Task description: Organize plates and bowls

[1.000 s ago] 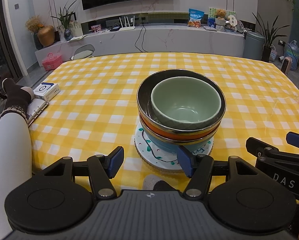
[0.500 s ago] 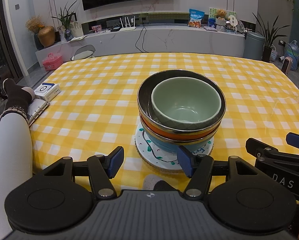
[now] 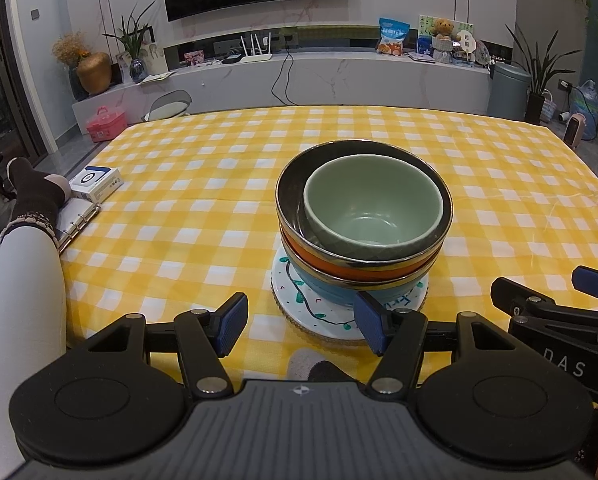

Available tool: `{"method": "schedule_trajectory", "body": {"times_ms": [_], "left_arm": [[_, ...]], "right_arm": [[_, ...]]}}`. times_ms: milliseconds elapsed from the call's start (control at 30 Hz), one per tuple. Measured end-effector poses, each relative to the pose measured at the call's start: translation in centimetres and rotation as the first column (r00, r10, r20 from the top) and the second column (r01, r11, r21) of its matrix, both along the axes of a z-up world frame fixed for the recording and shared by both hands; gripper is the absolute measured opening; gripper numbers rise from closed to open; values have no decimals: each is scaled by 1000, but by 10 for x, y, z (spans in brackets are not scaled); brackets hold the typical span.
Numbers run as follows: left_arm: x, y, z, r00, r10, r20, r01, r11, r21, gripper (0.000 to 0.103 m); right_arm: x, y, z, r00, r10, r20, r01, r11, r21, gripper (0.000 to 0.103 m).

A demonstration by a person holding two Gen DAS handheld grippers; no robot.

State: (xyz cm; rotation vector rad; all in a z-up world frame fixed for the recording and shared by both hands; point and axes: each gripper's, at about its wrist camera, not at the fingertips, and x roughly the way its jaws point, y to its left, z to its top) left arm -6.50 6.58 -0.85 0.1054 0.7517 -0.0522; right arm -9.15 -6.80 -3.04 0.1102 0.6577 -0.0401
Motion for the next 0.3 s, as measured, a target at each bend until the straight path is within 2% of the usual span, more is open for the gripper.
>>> {"method": "schedule_trajectory", "body": {"times_ms": [300], "left_arm": [[-1,-1,2,1000,-1,9,1,1000,1,72]], "right_arm": [[0,0,0,1000,-1,-4,1,1000,-1,83]]}}
